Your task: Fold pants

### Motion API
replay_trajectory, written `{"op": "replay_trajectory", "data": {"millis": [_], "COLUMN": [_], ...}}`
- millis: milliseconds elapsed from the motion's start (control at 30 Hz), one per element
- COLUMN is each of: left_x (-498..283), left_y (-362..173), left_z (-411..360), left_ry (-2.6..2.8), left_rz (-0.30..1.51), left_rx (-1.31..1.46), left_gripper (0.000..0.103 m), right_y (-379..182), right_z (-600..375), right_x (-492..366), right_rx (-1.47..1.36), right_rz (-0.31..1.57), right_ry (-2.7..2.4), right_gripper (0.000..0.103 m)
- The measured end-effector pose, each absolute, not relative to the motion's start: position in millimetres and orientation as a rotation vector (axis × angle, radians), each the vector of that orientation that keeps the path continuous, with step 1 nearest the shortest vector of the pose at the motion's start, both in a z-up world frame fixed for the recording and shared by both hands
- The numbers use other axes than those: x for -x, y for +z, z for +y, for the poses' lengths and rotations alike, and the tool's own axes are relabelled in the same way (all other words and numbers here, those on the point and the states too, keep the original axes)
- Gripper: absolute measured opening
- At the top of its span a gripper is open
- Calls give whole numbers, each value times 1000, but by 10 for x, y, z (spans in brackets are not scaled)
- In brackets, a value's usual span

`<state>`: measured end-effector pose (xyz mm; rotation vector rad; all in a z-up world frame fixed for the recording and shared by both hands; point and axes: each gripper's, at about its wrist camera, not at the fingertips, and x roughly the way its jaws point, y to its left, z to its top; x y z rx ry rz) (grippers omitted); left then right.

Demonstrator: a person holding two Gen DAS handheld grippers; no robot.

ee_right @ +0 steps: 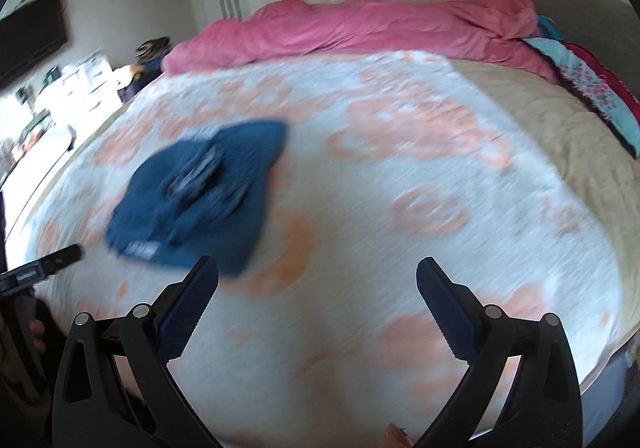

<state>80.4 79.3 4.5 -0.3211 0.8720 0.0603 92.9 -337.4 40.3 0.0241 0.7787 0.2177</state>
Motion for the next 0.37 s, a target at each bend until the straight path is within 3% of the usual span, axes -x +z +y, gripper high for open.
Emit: {"op": "replay_trajectory", "data": {"millis": [167, 367], "left_x": [-1315, -2180], "left_y": [171, -123], "left_z": [1624, 2585], "left_ry": [308, 468], "left_rz": [905, 1003], "left_rx": [266, 274], "left_gripper": [94, 94], "right_y": [476, 59], "right_z": [-4164, -5064], "right_x": [-1644, -2619], "right_rx": [-55, -112], "right_rz": [812, 920], "right_ry": [48, -149], "right_gripper": [99, 99]}}
